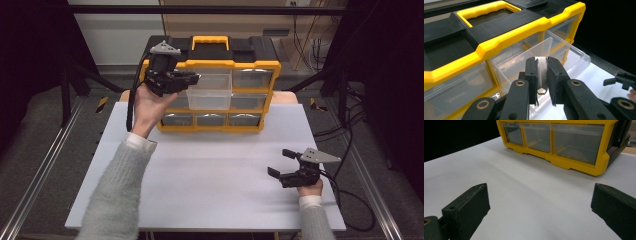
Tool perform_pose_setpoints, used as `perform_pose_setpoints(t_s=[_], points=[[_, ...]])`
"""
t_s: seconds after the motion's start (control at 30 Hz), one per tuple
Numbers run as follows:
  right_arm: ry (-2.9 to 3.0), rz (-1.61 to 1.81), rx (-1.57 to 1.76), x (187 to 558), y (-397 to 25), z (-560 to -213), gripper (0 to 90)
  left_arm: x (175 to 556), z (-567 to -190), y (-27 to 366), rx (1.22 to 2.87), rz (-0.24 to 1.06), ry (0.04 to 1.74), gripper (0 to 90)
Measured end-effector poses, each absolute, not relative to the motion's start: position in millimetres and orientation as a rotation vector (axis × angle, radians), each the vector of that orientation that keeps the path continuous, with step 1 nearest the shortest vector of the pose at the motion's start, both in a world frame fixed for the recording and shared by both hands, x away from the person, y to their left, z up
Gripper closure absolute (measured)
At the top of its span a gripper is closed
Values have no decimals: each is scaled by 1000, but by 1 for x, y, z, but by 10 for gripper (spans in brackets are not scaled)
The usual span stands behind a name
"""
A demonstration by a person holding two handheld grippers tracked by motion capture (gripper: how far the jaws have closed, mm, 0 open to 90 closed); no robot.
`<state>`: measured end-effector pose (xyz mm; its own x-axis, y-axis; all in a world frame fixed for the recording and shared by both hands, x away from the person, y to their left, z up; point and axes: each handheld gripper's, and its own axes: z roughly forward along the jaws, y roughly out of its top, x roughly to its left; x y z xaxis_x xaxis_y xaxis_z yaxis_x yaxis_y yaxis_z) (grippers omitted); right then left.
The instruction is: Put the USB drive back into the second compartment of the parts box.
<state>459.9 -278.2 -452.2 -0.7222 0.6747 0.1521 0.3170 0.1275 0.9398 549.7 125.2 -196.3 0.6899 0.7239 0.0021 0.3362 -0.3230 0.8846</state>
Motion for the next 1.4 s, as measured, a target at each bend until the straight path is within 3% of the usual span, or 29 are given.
perform_pose_setpoints(t_s=[0.57, 0.63, 0.67, 0.7, 0.73, 0.77, 1.0, 1.03, 1.07, 1.1, 1.2, 1.4], points=[[2098, 1625, 964, 460, -278, -452, 22, 571, -218, 110, 1947, 486, 855, 780], [2097, 1624, 965, 460, -279, -452, 22, 569, -217, 114, 1920, 474, 854, 730], [2098, 1626, 966, 460, -278, -452, 22, 568, -216, 116, 1911, 474, 854, 652], [2098, 1626, 966, 460, -278, -452, 22, 566, -215, 118, 1903, 480, 852, 652], [2098, 1625, 965, 460, -278, -452, 22, 564, -215, 120, 1892, 487, 850, 555], [2098, 1625, 965, 460, -278, -452, 22, 561, -214, 123, 1882, 494, 849, 555], [2097, 1622, 965, 460, -279, -452, 22, 544, -221, 149, 1798, 510, 797, 245], [2097, 1622, 965, 460, -279, -452, 22, 541, -223, 153, 1791, 518, 785, 245], [2098, 1621, 968, 460, -278, -452, 22, 539, -224, 156, 1780, 527, 784, 177], [2098, 1621, 968, 460, -278, -452, 22, 536, -226, 160, 1770, 533, 777, 177], [2102, 1619, 965, 460, -278, -453, 22, 529, -230, 170, 1743, 549, 774, 50], [2101, 1618, 968, 460, -278, -453, 22, 514, -246, 196, 1701, 561, 757, 23]])
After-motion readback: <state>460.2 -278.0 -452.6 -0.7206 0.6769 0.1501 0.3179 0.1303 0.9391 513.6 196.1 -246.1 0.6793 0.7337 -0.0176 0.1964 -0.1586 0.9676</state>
